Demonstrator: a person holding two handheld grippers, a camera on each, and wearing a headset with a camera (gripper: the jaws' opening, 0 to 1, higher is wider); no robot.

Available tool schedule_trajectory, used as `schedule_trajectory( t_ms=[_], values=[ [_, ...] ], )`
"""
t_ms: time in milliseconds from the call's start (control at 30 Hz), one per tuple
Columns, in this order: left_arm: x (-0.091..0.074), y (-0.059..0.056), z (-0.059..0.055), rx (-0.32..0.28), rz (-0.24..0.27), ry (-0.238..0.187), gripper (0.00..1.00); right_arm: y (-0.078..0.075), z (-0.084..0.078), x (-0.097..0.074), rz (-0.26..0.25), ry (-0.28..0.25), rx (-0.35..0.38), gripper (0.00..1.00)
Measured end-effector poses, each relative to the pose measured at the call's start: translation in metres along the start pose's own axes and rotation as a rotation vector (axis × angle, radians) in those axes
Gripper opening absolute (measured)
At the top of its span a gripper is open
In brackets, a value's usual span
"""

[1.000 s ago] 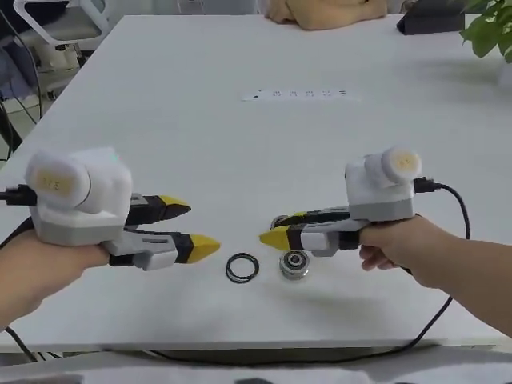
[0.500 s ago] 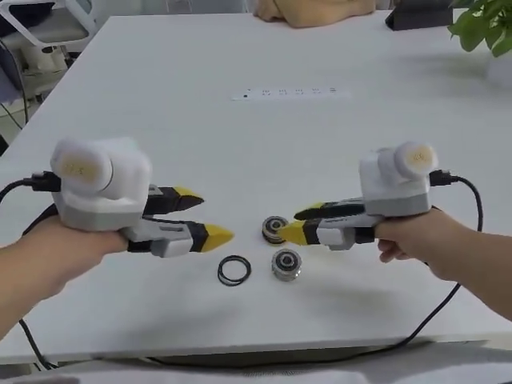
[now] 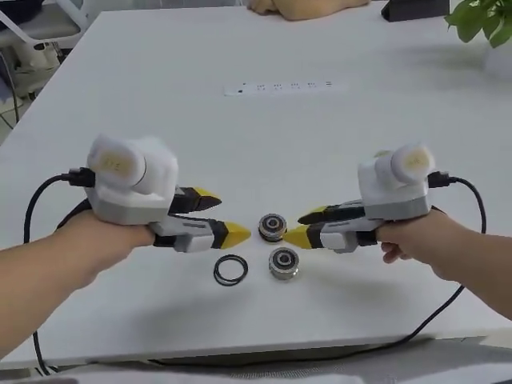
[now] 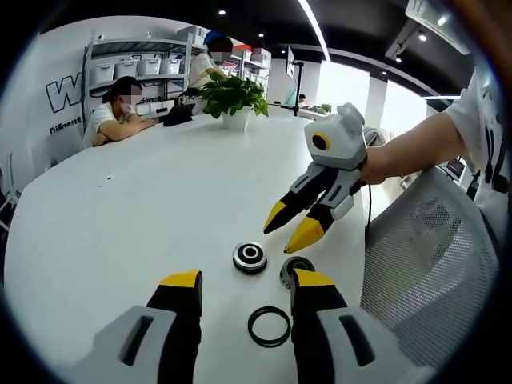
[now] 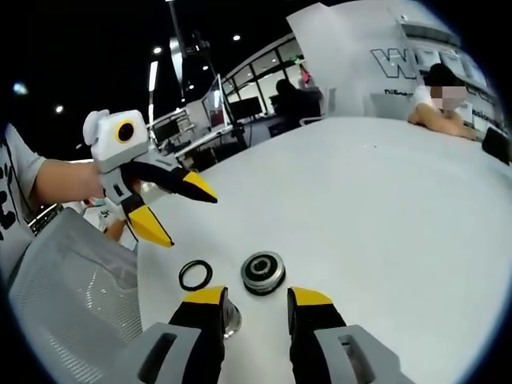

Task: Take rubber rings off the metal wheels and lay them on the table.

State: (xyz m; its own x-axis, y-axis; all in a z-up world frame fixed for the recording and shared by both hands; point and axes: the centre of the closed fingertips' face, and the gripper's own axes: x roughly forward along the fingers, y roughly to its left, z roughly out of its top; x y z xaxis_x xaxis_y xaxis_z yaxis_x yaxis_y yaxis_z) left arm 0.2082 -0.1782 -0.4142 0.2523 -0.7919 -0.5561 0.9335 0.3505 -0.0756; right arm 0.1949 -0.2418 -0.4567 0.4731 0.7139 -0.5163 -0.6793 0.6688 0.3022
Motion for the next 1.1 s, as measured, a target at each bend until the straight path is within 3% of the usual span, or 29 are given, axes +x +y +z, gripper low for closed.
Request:
schedule_trajectory(
  t_ms=[400, 1100],
  values=[
    [0.019, -0.002, -0.002, -0.004, -0.027, 0.019, 0.4, -0.007, -0.006, 0.009, -0.003, 0.029, -0.033, 0.24],
    [0.051, -0.008, -0.004, 0.009, -0.07, 0.054, 0.33, -0.013, -0.008, 0.019, 0.002, 0.032, -0.07, 0.14]
  ],
)
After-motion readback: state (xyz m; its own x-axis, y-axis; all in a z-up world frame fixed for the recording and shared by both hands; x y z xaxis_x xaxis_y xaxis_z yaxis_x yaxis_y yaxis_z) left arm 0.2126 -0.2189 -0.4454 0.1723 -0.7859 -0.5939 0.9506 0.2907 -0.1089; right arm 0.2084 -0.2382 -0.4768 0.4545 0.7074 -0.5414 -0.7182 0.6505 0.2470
